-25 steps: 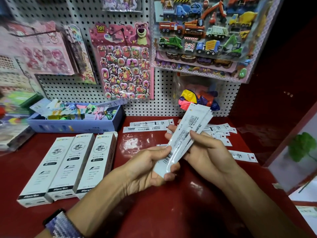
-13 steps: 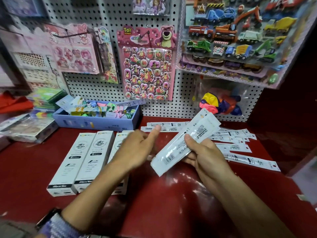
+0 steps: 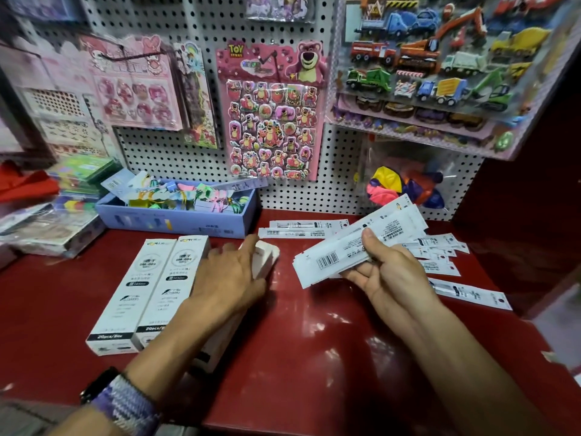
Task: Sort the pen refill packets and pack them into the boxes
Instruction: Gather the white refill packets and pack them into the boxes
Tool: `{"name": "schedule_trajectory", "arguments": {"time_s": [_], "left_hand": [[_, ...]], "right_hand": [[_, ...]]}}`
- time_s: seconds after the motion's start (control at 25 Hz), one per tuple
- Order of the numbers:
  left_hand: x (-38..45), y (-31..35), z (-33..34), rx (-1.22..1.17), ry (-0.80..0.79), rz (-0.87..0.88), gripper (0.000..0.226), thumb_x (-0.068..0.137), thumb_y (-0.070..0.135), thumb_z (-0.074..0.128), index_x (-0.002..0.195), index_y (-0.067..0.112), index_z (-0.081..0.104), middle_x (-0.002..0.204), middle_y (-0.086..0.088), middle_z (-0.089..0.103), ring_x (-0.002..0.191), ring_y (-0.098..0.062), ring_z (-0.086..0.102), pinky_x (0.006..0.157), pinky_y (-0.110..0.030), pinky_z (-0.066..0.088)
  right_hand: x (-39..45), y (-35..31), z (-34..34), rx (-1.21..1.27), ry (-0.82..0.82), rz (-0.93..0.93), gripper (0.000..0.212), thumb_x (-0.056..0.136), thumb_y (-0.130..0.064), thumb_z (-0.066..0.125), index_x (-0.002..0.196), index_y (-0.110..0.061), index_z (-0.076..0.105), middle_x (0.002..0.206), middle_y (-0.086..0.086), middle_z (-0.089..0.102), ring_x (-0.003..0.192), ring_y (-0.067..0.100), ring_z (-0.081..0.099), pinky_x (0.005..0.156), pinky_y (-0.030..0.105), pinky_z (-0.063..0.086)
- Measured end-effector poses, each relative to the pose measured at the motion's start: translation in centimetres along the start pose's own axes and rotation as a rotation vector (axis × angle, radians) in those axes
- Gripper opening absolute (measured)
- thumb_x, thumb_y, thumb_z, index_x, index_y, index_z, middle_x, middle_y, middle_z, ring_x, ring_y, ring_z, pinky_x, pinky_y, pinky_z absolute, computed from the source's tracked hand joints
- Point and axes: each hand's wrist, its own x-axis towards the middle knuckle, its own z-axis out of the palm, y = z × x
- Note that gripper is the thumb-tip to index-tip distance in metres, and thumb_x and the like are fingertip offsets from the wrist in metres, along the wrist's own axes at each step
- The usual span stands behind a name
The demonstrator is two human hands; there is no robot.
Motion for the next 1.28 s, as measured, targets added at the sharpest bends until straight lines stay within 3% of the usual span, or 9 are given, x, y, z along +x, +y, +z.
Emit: {"name": "schedule_trajectory", "arguments": {"time_s": [0.16,0.28,0.48,0.6,0.72,0.84,1.04,1.16,1.28], "left_hand": [[-2.6,3.5,-2.3,-0.198,0.125,0.329,0.079,0.073,0.041,0.066,0.141,0.036,0.028,0.119,0.004,0.047,0.108,-0.022,0.046,0.087,-0.038,0.045],[-3.8,5.0,-2.3,-0.222,0.243,0.493,0.083,0.07,0.03,0.066,0.144,0.031,0.029,0.119,0.008,0.046,0.101,-0.019,0.045,0.089,-0.033,0.043],[-3.3,5.0,-1.5,-0.173,0.385,0.458,0.087,0.07,0.03,0.069,0.148,0.022,0.032,0.123,0.001,0.052,0.102,-0.023,0.049,0.09,-0.03,0.037],[-3.6,5.4,-1.0,-0.133,0.399,0.473,0.089,0.069,0.031,0.069,0.149,0.025,0.031,0.123,0.004,0.053,0.102,-0.021,0.049,0.087,-0.03,0.043],[-3.5,5.5,-0.7,-0.135,0.399,0.481,0.088,0.07,0.032,0.068,0.149,0.027,0.031,0.123,0.005,0.053,0.101,-0.02,0.049,0.085,-0.033,0.048],[-3.3,5.4,-0.9,-0.176,0.42,0.489,0.085,0.069,0.032,0.066,0.148,0.025,0.034,0.122,0.004,0.054,0.1,-0.02,0.049,0.088,-0.029,0.042],[-3.2,5.3,-0.6,-0.156,0.4,0.47,0.084,0.07,0.036,0.063,0.148,0.027,0.033,0.123,0.005,0.053,0.103,-0.021,0.05,0.09,-0.034,0.046],[-2.9,4.8,-0.6,-0.169,0.391,0.474,0.085,0.071,0.036,0.064,0.149,0.027,0.032,0.124,0.007,0.054,0.102,-0.019,0.049,0.09,-0.029,0.041],[-2.7,4.6,-0.2,-0.18,0.36,0.459,0.083,0.073,0.037,0.065,0.149,0.032,0.031,0.127,0.01,0.055,0.101,-0.019,0.051,0.088,-0.03,0.043]], "right_hand": [[-0.3,-1.1,0.2,0.254,-0.034,-0.106,0.038,0.099,-0.018,0.051,0.133,-0.001,0.05,0.118,0.021,0.069,0.099,0.028,0.073,0.078,0.039,0.061],[-0.6,-1.8,0.3,0.297,0.109,-0.297,0.025,0.1,-0.017,0.052,0.122,-0.008,0.055,0.119,0.018,0.069,0.102,0.025,0.072,0.085,0.041,0.059],[-0.9,-0.9,0.5,-0.129,0.082,-0.471,0.02,0.098,-0.015,0.056,0.116,-0.008,0.061,0.116,0.011,0.072,0.109,0.024,0.068,0.096,0.041,0.053],[-1.6,-0.4,0.8,-0.408,-0.116,-0.377,0.013,0.093,-0.008,0.063,0.104,-0.005,0.069,0.1,0.009,0.077,0.096,0.025,0.073,0.08,0.033,0.059],[-1.8,-0.2,0.9,-0.394,-0.166,-0.237,0.02,0.092,-0.02,0.066,0.11,-0.013,0.067,0.099,0.004,0.077,0.086,0.014,0.074,0.063,0.024,0.057],[-0.6,-0.1,0.4,-0.383,0.068,-0.335,0.017,0.093,-0.026,0.063,0.106,-0.014,0.066,0.095,0.004,0.077,0.088,0.018,0.072,0.078,0.04,0.056],[-0.8,0.2,0.3,-0.478,-0.036,-0.319,0.009,0.094,-0.019,0.063,0.102,-0.016,0.064,0.093,0.007,0.076,0.079,0.014,0.071,0.069,0.028,0.056],[-0.3,0.5,-0.1,-0.74,-0.106,-0.364,0.026,0.099,-0.025,0.053,0.096,-0.004,0.068,0.099,0.008,0.07,0.094,0.023,0.066,0.084,0.034,0.05],[-0.1,1.1,-0.2,-0.863,-0.126,-0.302,0.022,0.099,-0.03,0.051,0.114,-0.024,0.067,0.109,-0.004,0.064,0.1,0.01,0.061,0.091,0.025,0.046]]}}
